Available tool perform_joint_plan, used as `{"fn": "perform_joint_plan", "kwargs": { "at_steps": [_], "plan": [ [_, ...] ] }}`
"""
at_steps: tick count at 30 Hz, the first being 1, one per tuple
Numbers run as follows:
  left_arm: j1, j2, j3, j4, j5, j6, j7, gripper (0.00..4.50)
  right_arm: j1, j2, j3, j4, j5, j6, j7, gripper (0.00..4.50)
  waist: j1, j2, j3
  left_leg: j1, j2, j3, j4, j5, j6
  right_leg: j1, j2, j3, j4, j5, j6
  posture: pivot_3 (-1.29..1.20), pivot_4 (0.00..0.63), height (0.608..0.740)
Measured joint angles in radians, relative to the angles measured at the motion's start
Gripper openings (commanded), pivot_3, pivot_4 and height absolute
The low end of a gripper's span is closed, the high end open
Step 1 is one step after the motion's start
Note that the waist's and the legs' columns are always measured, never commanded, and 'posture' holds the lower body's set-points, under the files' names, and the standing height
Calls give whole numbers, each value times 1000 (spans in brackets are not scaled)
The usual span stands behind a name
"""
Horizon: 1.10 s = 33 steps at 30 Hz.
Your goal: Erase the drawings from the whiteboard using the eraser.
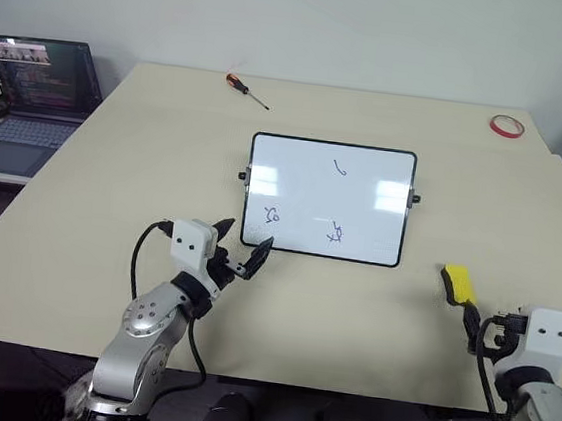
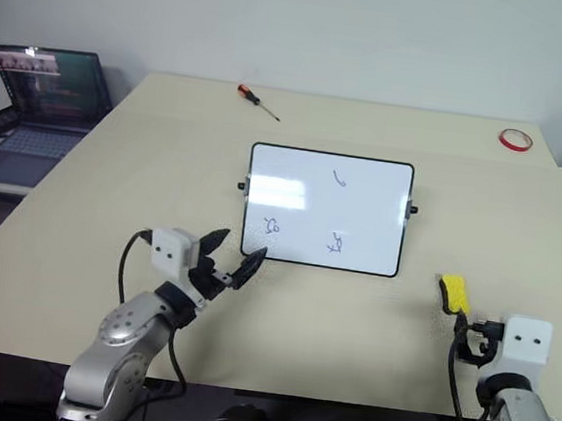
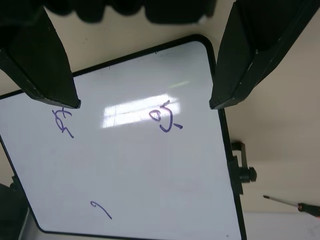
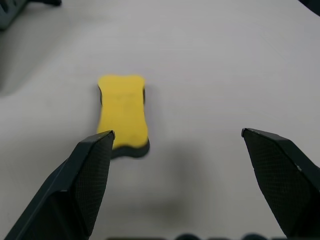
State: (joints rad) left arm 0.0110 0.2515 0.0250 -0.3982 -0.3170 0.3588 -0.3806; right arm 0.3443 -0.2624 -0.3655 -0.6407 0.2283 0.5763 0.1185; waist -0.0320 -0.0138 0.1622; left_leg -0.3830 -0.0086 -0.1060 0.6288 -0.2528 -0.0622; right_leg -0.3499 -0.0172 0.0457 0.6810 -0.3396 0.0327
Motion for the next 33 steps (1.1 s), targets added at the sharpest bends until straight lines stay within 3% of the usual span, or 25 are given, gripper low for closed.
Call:
{"fn": "perform_joint_plan", "kwargs": {
  "at_steps": [9, 33],
  "plan": [
    [-31, -1, 1, -16, -15, 21, -3, 4500, -55, 16, 36, -24, -5, 24, -15, 4465, 3, 0, 0, 0, 0, -1, 0, 0, 0, 0, 0, 0, 0, 0, 0, 0, 150, 740],
    [-206, 13, -27, 161, -21, -32, -130, 4500, -21, 74, 35, -90, -14, 30, -59, 4465, 2, 0, 0, 0, 0, 0, 0, 0, 0, 0, 0, -1, 0, 0, 0, 0, 150, 740]
  ]
}}
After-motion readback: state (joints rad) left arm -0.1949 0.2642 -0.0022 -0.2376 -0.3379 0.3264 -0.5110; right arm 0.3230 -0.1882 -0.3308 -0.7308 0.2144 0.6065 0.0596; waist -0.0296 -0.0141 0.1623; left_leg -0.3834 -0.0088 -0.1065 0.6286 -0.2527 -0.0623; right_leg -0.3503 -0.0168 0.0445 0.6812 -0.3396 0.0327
